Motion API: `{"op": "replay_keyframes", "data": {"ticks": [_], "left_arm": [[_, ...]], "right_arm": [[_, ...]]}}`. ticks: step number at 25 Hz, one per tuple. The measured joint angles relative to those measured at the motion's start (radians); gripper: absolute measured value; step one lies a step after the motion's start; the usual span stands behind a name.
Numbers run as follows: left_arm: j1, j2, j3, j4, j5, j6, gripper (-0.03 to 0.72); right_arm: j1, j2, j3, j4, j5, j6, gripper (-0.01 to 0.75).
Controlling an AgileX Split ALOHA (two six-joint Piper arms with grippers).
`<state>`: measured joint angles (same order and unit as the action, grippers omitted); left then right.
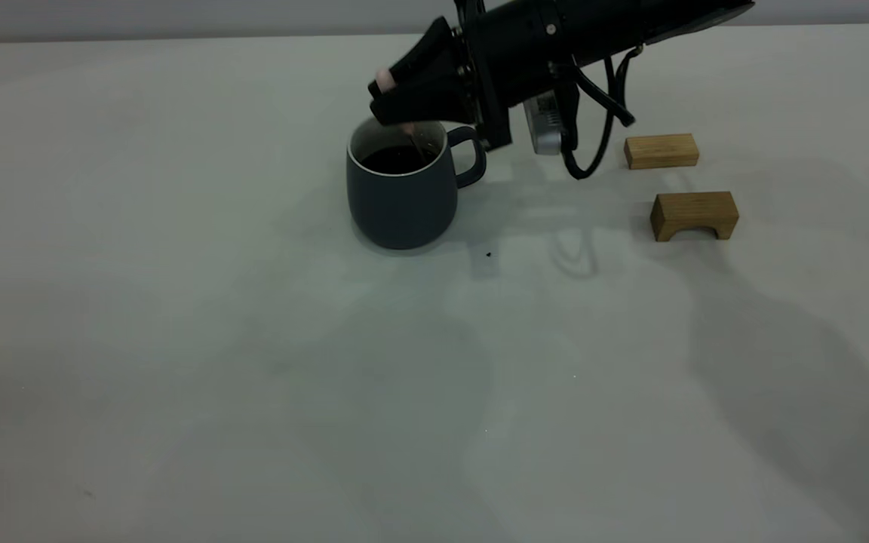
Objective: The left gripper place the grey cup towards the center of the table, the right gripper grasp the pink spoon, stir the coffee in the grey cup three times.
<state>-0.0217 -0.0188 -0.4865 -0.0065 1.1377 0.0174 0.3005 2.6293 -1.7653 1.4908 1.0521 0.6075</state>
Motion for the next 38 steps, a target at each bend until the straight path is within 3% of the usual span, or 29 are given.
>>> {"op": "replay_keyframes", "data": {"ticks": [4, 8, 15, 19, 22, 27, 33, 38], "left_arm": [[0.0, 0.0, 0.0, 0.0, 0.0, 0.0, 0.591], [0.0, 0.0, 0.0, 0.0, 0.0, 0.0, 0.591], [0.0, 0.0, 0.0, 0.0, 0.0, 0.0, 0.591], [0.0, 0.0, 0.0, 0.0, 0.0, 0.0, 0.591], [0.0, 0.0, 0.0, 0.0, 0.0, 0.0, 0.591], [0.0, 0.0, 0.0, 0.0, 0.0, 0.0, 0.591], [0.0, 0.0, 0.0, 0.0, 0.0, 0.0, 0.591], [0.0, 0.0, 0.0, 0.0, 0.0, 0.0, 0.591]], "right_arm": [[0.0, 0.0, 0.0, -0.019, 0.034, -0.012, 0.128], [0.0, 0.0, 0.0, -0.024, 0.042, -0.041, 0.174], [0.0, 0.0, -0.001, -0.044, 0.055, -0.13, 0.452], [-0.009, -0.017, -0.007, -0.058, 0.095, -0.299, 0.612], [-0.033, -0.074, -0.007, -0.119, 0.103, -0.457, 0.673], [-0.094, -0.224, -0.023, -0.356, 0.116, -0.717, 0.638], [-0.138, -0.437, -0.071, -0.675, 0.14, -0.84, 0.483], [-0.148, -0.618, -0.086, -0.778, 0.158, -0.888, 0.359]]}}
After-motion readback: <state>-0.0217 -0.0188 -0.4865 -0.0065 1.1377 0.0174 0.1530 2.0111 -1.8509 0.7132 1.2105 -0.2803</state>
